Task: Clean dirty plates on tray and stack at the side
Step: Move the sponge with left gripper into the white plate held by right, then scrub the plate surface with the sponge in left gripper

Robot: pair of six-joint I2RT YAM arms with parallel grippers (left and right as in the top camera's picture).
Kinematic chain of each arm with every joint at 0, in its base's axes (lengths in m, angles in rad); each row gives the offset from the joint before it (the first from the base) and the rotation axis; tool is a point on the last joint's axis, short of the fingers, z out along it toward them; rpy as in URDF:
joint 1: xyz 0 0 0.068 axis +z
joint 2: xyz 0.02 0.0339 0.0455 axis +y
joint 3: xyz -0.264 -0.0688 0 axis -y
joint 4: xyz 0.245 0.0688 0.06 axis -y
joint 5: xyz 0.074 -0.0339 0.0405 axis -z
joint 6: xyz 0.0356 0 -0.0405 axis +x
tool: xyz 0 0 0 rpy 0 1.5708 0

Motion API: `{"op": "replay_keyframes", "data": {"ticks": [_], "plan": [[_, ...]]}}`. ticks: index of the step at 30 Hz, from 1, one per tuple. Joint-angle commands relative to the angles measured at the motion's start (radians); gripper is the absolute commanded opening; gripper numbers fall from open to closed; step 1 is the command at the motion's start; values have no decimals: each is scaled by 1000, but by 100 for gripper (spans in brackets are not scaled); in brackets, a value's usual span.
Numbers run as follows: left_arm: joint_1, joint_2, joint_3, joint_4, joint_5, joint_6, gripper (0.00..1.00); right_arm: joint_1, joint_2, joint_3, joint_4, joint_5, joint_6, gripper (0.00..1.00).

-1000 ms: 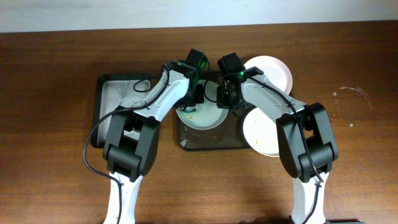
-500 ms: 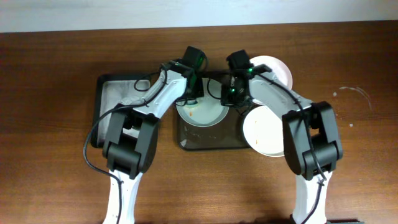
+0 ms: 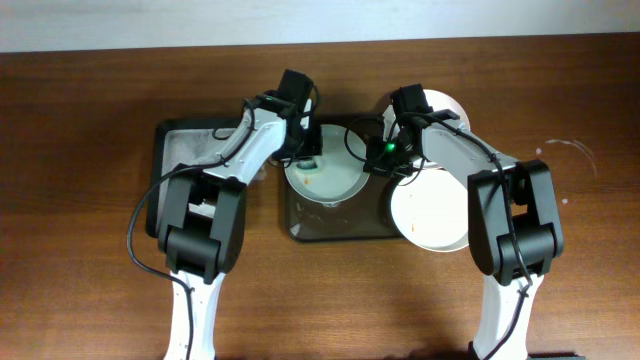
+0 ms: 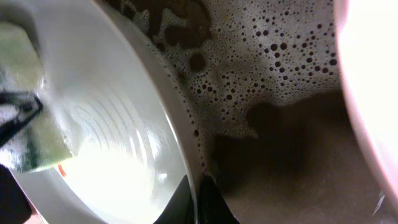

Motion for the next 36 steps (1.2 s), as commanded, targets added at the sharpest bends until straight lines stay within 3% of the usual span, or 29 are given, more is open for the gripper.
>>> {"op": "replay_keyframes", "data": {"ticks": [1, 4, 11, 17, 21, 27, 36], "plan": [[-22, 56, -24, 29, -112, 16, 1, 1, 18, -26, -1, -13, -10, 4], [-30, 56, -24, -24, -112, -41, 1, 1, 18, -25, 3, -13, -10, 4], [-57, 55, -23, -259, -27, -41, 1, 0, 18, -25, 3, -13, -9, 4], [-57, 55, -21, -293, 113, 95, 1, 0, 18, -25, 8, -13, -9, 4], [-58, 55, -21, -216, 43, 80, 1, 0, 18, -26, 7, -13, -9, 4], [-64, 56, -35, -22, -329, -109, 1, 0, 18, -25, 7, -13, -9, 4], [-64, 56, -25, 137, -330, -109, 1, 0, 18, -25, 8, -13, -10, 4]]}}
